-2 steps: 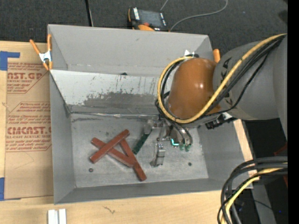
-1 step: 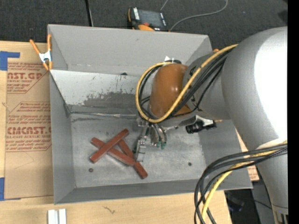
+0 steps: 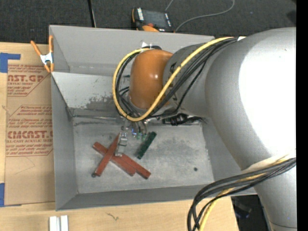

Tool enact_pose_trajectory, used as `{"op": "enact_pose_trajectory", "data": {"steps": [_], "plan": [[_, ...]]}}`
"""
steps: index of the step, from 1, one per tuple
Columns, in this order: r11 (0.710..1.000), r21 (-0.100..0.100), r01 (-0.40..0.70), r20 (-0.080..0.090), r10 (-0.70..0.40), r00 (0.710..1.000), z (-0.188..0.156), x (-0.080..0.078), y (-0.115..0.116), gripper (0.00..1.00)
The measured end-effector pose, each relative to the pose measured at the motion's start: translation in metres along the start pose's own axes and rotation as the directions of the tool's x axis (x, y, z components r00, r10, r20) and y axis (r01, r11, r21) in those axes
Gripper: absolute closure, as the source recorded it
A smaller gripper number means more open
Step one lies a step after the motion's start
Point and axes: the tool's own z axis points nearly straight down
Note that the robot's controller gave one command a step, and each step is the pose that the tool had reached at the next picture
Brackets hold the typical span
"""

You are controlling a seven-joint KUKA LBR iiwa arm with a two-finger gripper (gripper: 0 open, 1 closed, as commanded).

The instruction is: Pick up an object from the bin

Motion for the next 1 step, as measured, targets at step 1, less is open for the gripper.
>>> {"op": "enact_pose_trajectory", "data": {"steps": [1], "plan": [[0.997, 0.005, -0.081, -0.008, 0.081, 0.997, 0.0267, 0.0516, 0.0482, 0.0]]}}
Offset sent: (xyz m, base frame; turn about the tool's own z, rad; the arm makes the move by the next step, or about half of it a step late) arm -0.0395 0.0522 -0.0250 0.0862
